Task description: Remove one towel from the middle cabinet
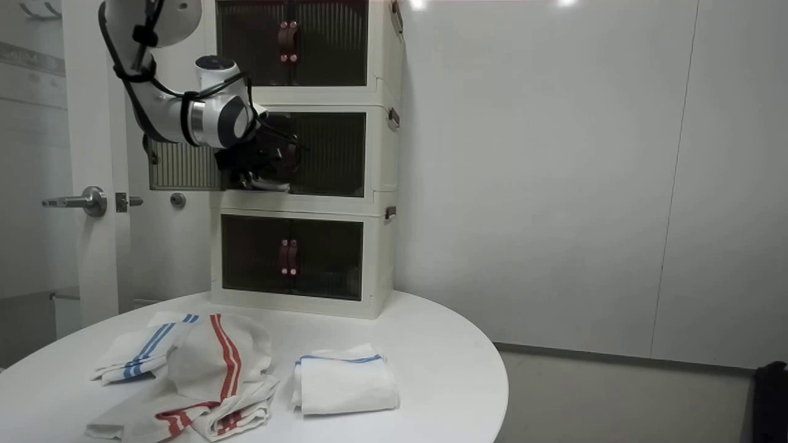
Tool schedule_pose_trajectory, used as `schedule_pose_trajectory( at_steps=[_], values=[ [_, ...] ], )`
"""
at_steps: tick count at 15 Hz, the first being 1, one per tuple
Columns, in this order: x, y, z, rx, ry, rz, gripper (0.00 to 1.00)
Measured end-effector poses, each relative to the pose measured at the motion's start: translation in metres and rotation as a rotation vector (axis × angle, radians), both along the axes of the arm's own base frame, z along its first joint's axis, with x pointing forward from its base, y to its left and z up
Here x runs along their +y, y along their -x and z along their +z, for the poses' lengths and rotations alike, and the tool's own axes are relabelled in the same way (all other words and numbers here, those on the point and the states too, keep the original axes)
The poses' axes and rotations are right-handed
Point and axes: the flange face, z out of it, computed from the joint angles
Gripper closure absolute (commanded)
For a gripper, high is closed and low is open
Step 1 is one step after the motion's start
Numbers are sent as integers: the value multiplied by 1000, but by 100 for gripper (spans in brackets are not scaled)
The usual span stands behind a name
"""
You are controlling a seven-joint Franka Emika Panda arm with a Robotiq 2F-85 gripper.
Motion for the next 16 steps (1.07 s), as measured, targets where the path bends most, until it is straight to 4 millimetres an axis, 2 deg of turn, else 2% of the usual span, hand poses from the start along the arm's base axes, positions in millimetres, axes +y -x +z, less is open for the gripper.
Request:
schedule_pose_trajectory(
  at_steps=[6, 8, 12, 16],
  values=[
    [-5, 2, 0, 14, 2, -4, 91],
    [-22, 4, 1, 30, 24, -30, 92],
    [-79, 15, 21, 64, 90, -138, 92],
    [-83, 44, 40, 101, 109, -182, 92]
  ],
)
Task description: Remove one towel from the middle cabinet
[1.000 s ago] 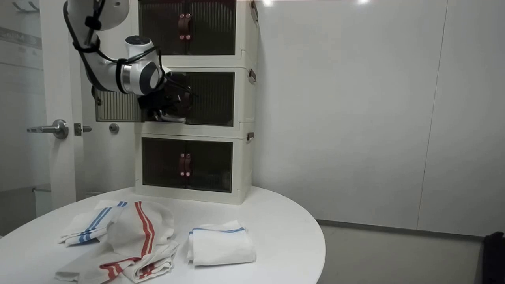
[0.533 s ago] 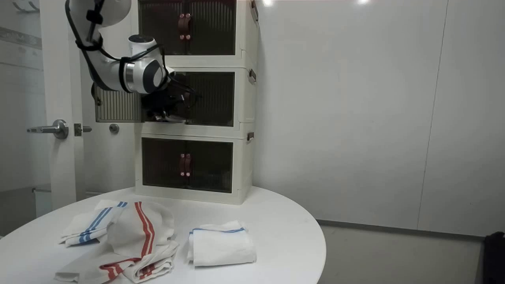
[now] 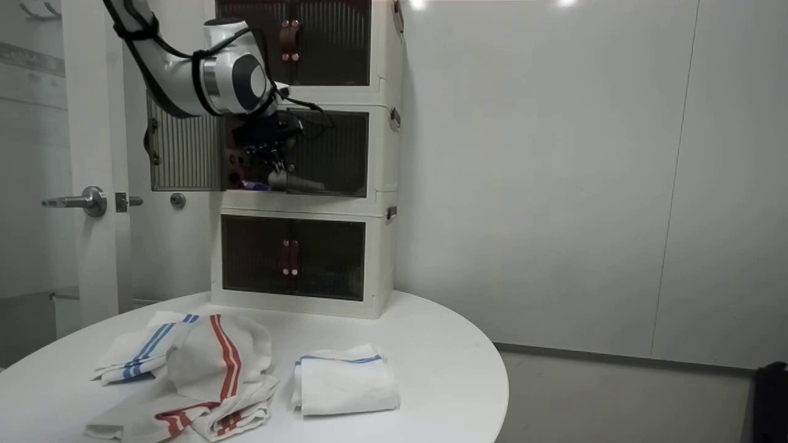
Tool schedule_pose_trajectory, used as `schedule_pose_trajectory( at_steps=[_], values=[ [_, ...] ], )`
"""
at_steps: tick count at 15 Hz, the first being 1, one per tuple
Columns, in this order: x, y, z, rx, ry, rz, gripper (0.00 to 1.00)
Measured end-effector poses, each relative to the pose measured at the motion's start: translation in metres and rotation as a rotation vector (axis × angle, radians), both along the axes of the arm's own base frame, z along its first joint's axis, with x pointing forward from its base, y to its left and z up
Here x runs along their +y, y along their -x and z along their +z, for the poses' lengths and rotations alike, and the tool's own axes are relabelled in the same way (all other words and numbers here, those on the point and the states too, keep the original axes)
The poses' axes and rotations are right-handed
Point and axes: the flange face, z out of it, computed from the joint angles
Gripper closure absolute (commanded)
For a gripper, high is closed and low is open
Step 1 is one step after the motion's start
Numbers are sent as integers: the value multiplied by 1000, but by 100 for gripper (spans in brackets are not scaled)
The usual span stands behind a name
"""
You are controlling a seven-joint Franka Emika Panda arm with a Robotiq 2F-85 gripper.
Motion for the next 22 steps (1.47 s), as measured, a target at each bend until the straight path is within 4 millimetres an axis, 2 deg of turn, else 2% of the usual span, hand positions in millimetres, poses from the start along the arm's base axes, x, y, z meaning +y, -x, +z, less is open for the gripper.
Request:
schedule_pose_trajectory(
  at_steps=[5, 12, 22],
  values=[
    [-7, 40, 25, 34, 13, -21, 92],
    [-9, 95, 45, 75, 28, -22, 92],
    [17, 184, 86, 82, -31, 25, 92]
  ],
)
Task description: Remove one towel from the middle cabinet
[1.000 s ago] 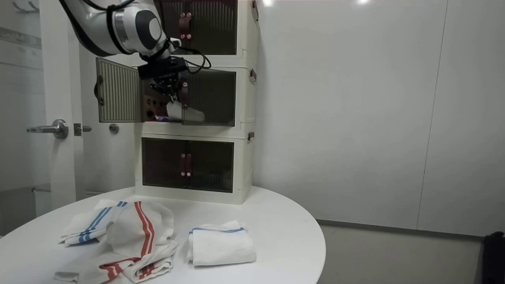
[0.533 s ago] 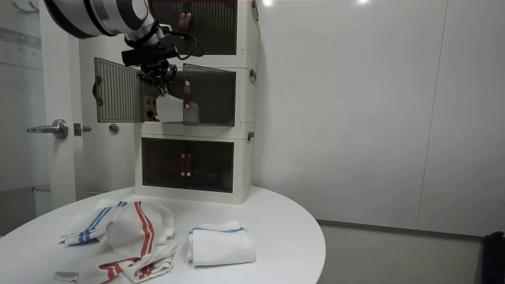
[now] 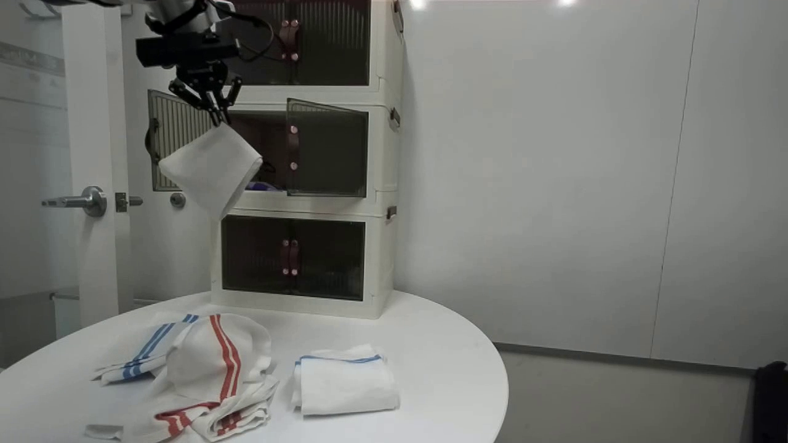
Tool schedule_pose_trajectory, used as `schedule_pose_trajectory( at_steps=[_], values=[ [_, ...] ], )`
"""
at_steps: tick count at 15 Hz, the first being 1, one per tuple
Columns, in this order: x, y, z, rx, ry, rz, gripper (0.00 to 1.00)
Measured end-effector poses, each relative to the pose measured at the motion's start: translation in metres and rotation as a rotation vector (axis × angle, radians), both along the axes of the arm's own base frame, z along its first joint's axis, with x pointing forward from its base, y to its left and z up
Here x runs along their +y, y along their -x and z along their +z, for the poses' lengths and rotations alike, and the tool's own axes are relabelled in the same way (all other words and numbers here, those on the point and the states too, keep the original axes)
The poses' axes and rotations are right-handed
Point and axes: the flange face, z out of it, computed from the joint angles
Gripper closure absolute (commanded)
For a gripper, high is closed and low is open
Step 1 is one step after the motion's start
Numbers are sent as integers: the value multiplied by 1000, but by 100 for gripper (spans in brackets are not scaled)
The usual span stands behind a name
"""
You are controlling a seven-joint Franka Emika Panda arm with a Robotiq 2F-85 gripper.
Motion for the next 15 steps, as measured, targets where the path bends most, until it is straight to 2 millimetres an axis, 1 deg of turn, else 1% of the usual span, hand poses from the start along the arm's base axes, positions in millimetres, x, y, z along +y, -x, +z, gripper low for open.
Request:
schedule_pose_trajectory(
  at_steps=[3, 5, 6, 8, 11, 15],
  values=[
    [1, 18, 4, 31, -5, 8, 92],
    [-2, 25, -2, 73, -10, 2, 92],
    [-4, 27, -8, 101, -13, 1, 92],
    [-6, 31, -24, 169, -19, 5, 92],
    [-8, 34, -54, 282, -26, 19, 92],
    [1, 39, -96, 419, -43, 61, 92]
  ],
)
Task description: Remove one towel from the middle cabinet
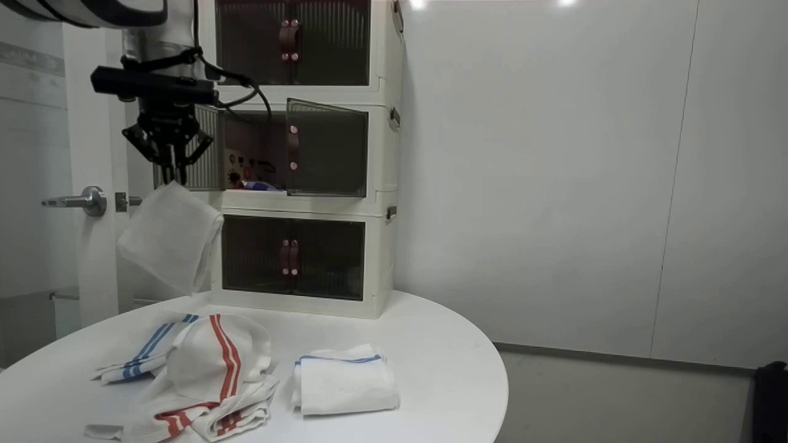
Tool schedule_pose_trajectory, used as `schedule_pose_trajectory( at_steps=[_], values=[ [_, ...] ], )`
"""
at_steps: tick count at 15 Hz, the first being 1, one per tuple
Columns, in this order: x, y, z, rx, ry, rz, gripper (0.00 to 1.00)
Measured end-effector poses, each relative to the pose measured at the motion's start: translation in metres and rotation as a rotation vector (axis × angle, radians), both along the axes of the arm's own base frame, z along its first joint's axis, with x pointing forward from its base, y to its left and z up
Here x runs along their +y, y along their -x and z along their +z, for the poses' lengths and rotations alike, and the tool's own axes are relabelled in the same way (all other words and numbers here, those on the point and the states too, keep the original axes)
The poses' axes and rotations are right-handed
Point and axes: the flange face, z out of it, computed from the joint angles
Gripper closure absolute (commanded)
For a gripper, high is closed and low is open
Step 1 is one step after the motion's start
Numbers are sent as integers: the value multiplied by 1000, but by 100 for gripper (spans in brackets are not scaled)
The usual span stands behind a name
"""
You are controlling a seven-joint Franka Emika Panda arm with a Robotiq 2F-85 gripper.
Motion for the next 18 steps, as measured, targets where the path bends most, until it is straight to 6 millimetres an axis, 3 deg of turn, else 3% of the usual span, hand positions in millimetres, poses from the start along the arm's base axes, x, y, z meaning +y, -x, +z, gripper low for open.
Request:
schedule_pose_trajectory(
  at_steps=[10, 14, 18],
  values=[
    [27, 17, -94, 296, -31, 117, 92],
    [34, 5, -125, 361, -35, 139, 92],
    [31, -24, -160, 419, -24, 161, 92]
  ],
)
